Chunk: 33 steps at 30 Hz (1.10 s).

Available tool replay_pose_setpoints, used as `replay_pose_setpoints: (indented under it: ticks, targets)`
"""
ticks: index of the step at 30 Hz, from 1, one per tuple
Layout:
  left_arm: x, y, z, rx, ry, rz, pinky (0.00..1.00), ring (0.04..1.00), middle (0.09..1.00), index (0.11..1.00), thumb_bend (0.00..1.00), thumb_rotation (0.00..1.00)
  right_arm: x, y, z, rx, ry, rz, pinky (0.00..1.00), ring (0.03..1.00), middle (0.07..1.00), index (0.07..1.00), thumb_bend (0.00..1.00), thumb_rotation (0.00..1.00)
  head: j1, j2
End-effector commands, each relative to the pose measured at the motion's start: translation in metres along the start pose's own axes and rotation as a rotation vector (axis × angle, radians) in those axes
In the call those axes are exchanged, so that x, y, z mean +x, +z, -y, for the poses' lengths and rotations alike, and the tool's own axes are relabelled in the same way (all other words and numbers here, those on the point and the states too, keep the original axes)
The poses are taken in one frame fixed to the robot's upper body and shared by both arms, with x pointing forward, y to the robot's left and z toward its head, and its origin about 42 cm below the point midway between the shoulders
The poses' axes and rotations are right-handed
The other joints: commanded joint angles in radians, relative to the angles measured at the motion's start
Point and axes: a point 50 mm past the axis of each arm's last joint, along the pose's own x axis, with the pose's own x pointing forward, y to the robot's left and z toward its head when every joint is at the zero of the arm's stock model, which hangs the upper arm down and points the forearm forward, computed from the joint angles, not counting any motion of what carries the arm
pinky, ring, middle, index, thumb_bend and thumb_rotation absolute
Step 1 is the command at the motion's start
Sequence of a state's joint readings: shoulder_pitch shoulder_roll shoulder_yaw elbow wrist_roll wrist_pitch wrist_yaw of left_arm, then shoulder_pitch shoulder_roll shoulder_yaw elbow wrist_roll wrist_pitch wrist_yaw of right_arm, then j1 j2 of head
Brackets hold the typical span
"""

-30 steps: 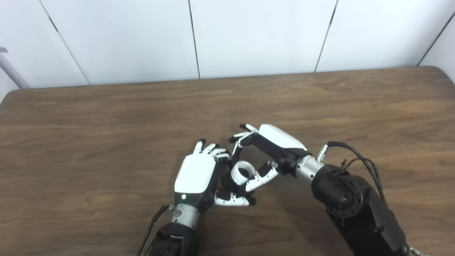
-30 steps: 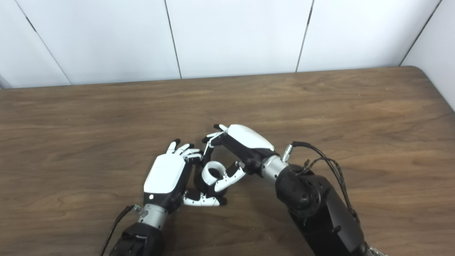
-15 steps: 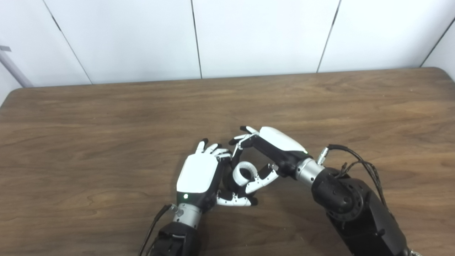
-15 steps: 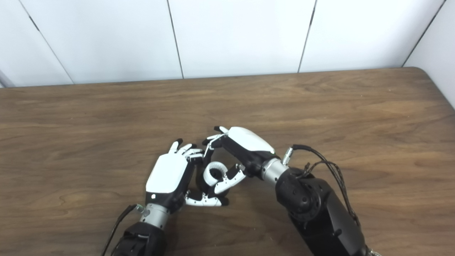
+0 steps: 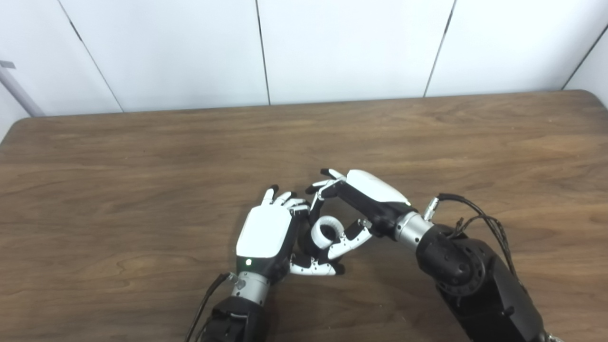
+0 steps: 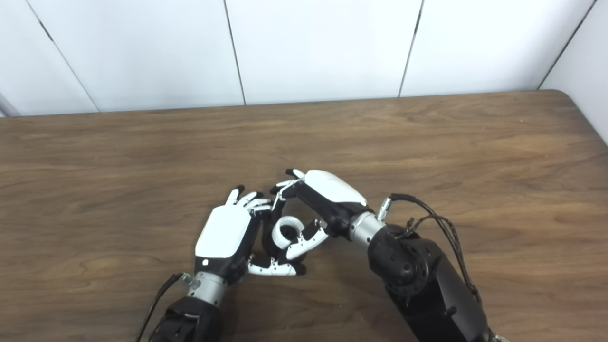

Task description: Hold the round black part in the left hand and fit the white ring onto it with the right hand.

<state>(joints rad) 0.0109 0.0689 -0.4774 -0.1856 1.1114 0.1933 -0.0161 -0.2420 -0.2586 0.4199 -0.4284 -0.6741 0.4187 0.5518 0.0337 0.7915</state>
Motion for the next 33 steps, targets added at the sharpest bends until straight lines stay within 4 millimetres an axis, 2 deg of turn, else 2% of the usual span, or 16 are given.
replay_pose_setpoints:
  ticks: [1, 8, 13, 14, 15, 17, 27, 33]
  targets:
    - [0.0040, 0.0041, -0.0014, 0.014, -0.002, 0.009, 1.00, 0.884, 0.773, 0.485, 0.52, 0.06, -0.0015, 0.0070, 0.0056, -0.022, -0.018, 0.043, 0.93, 1.000, 0.840, 0.483, 0.52, 0.13, 0.000, 0.001]
    - [0.0039, 0.0046, -0.0027, 0.014, -0.002, 0.009, 1.00, 0.883, 0.773, 0.486, 0.52, 0.06, -0.0011, 0.0061, 0.0068, -0.033, -0.023, 0.048, 0.88, 0.993, 0.843, 0.488, 0.52, 0.14, -0.003, 0.001]
    - [0.0044, 0.0044, -0.0020, 0.009, -0.005, 0.006, 1.00, 0.881, 0.774, 0.485, 0.52, 0.06, -0.0013, 0.0055, 0.0094, -0.036, -0.029, 0.046, 0.89, 0.994, 0.854, 0.491, 0.52, 0.15, -0.003, 0.000]
    - [0.0044, 0.0043, -0.0019, 0.011, -0.006, 0.006, 1.00, 0.880, 0.774, 0.485, 0.52, 0.06, -0.0014, 0.0055, 0.0097, -0.035, -0.028, 0.046, 0.90, 0.995, 0.859, 0.556, 0.79, 0.19, -0.003, 0.000]
    - [0.0045, 0.0041, -0.0017, 0.013, -0.006, 0.007, 1.00, 0.880, 0.774, 0.485, 0.52, 0.06, -0.0015, 0.0054, 0.0099, -0.037, -0.028, 0.045, 0.91, 0.997, 0.863, 0.584, 0.89, 0.21, -0.003, -0.001]
    - [0.0049, 0.0039, -0.0015, 0.013, -0.004, 0.006, 1.00, 0.878, 0.773, 0.485, 0.52, 0.06, -0.0016, 0.0050, 0.0100, -0.037, -0.027, 0.044, 0.93, 1.000, 0.877, 0.624, 0.98, 0.25, -0.003, -0.001]
    - [0.0051, 0.0040, -0.0018, 0.009, -0.005, 0.003, 1.00, 0.885, 0.774, 0.484, 0.53, 0.06, -0.0008, 0.0046, 0.0101, -0.029, -0.030, 0.027, 0.98, 1.000, 0.924, 0.708, 1.00, 0.27, -0.003, -0.001]
    - [0.0049, 0.0040, -0.0023, 0.002, -0.007, 0.000, 1.00, 0.885, 0.772, 0.484, 0.53, 0.06, -0.0009, 0.0043, 0.0104, -0.038, -0.025, 0.026, 0.96, 1.000, 0.933, 0.736, 1.00, 0.27, -0.003, -0.001]
